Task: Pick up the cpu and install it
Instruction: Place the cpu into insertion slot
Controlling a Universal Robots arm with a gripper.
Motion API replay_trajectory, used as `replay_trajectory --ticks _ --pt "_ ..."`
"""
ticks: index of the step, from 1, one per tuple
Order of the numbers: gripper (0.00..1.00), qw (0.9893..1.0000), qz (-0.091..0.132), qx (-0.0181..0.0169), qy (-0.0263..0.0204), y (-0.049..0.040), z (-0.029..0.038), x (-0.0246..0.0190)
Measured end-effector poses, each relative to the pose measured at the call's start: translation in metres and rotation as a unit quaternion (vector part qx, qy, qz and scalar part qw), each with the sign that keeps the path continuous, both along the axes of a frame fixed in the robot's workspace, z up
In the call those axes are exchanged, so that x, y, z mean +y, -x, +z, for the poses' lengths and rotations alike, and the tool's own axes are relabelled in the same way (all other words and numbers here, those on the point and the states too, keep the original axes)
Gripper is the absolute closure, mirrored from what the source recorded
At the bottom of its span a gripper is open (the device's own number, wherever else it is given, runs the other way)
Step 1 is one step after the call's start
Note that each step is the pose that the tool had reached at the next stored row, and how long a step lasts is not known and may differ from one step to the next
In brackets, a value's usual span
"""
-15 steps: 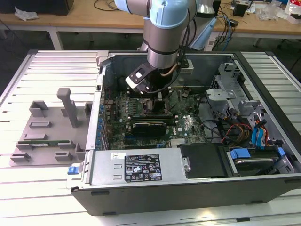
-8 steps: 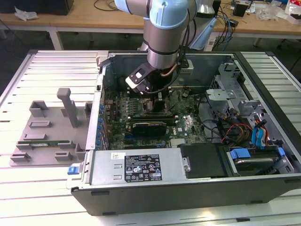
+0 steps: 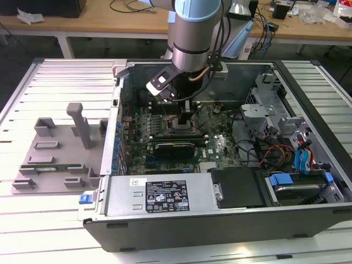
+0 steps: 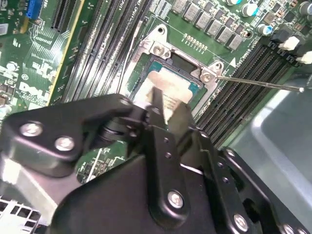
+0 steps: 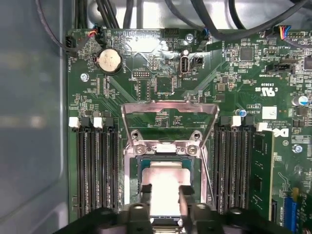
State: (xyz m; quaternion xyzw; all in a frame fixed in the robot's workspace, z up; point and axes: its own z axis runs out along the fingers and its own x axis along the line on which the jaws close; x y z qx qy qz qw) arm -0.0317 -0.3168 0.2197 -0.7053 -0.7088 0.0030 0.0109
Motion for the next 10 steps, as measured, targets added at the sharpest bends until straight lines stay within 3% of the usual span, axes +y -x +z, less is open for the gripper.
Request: replay_trajectory --ticks 2,3,4,10 --pt "0.83 1.0 0.0 -0.0001 0.0001 0.0 0.0051 0.0001" --pt "0.83 1.0 0.0 -0.0001 0.0 0.0 0.0066 0.0002" --pt "0.89 1.0 0.0 -0.0001 0.0001 0.0 0.011 0.0002" --pt "0.89 1.0 0.0 -0.0001 0.0001 0.0 0.0273 0.0002"
